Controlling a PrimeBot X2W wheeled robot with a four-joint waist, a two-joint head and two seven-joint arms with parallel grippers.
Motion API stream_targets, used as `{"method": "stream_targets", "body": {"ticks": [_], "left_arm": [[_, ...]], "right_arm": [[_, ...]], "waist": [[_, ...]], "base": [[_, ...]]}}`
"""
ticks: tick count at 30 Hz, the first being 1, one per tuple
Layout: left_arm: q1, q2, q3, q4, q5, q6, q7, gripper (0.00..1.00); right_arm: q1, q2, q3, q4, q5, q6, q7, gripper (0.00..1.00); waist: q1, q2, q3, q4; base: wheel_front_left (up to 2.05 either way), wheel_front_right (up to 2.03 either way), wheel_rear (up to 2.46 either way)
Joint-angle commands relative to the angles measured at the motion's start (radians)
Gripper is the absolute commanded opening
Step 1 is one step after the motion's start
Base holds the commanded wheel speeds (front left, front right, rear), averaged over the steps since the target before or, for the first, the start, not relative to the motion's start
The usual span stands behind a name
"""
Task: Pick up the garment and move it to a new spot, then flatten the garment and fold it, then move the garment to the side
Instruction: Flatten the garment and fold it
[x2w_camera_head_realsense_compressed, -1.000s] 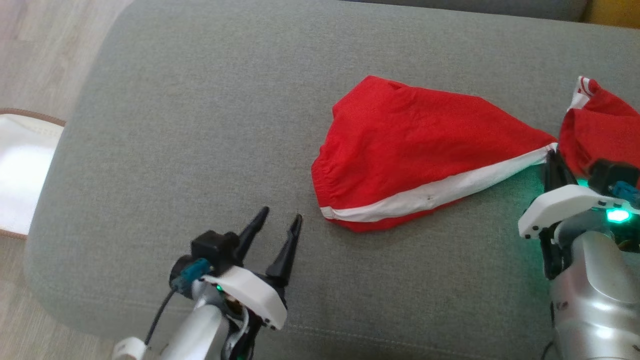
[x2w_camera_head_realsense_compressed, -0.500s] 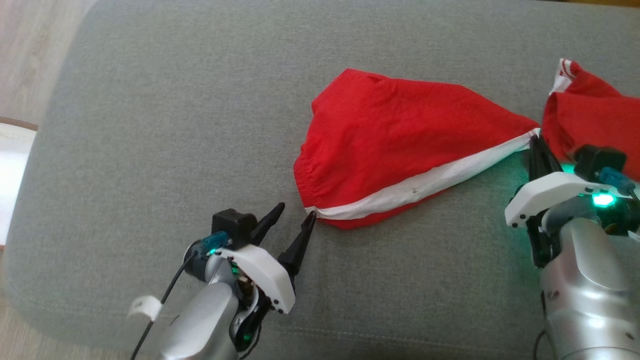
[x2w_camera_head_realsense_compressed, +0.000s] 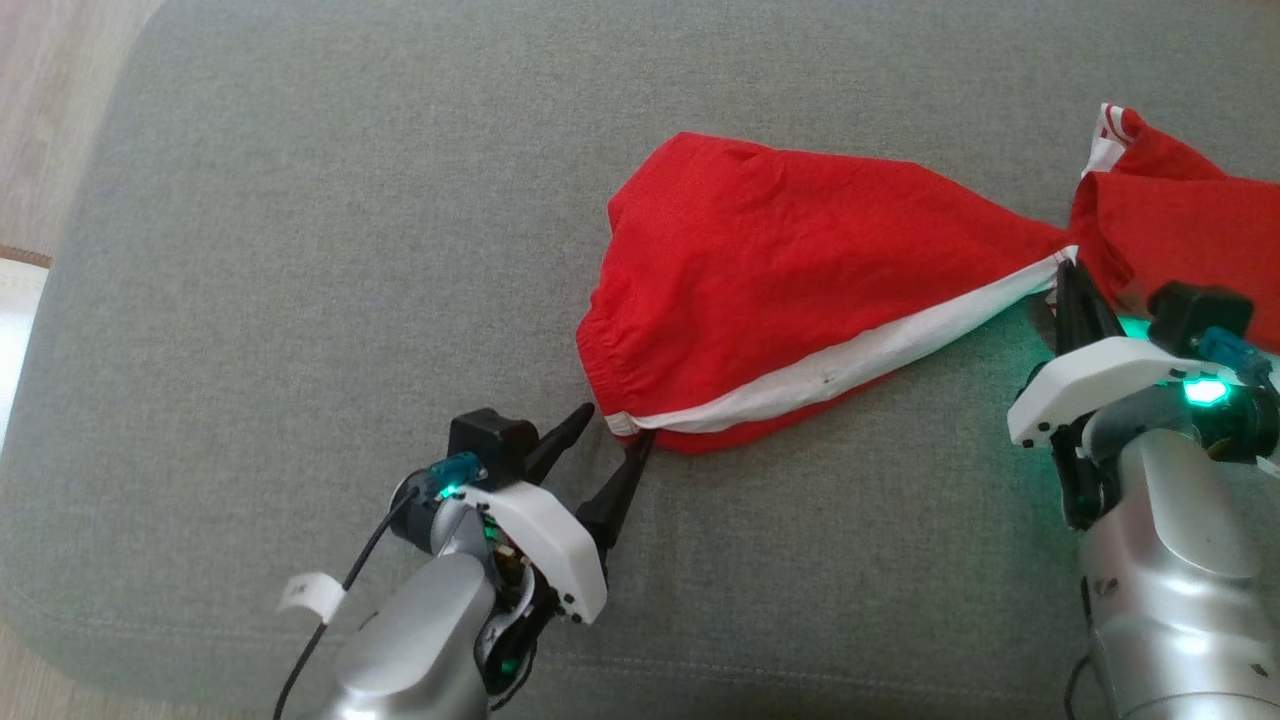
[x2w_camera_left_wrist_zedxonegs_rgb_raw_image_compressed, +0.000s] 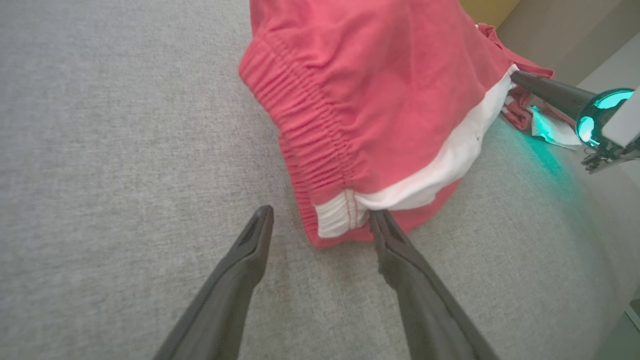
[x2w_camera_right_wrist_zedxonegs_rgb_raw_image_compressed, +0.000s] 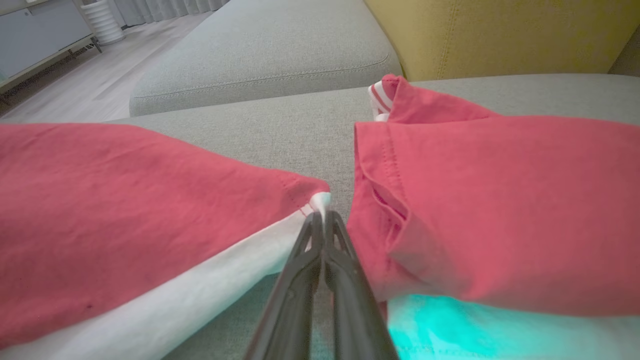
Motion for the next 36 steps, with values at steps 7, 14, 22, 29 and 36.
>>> {"method": "stream_targets", "body": {"ticks": [7,14,22,29,36], "left_arm": [[-0.057,0.02,-0.016,-0.007,-0.037,-0.006,-0.031,0.33],[-0.063,0.04,-0.027,-0.029,-0.037,-0.006,-0.044,0.0],[-0.055,0.105,0.035,-0.158,0.003,0.015,-0.048,0.0],[-0.09,0.196,0.093,-0.316,0.04,0.044,-0.045,0.0],[-0.2,0.286,0.15,-0.476,0.052,0.073,0.045,0.0]], "right_arm": [[-0.014,-0.001,0.031,-0.041,0.008,0.002,0.011,0.0],[-0.005,-0.001,0.025,-0.046,0.003,0.002,0.017,0.0],[0.011,-0.001,0.064,-0.097,0.025,0.002,-0.009,0.0],[0.014,-0.001,0.146,-0.242,0.05,0.002,-0.024,0.0],[-0.017,-0.001,0.21,-0.484,0.074,0.002,0.008,0.0]], "waist": [[0.0,-0.0001,-0.004,0.0],[0.0,-0.0001,-0.014,0.007],[0.0,-0.0001,-0.06,0.004],[0.0,-0.0001,-0.112,-0.009],[0.0,-0.0001,-0.178,-0.028]], "base": [[0.0,0.0,0.0],[0.0,0.0,0.0],[0.0,0.0,0.0],[0.0,0.0,0.0],[0.0,0.0,0.0]]}}
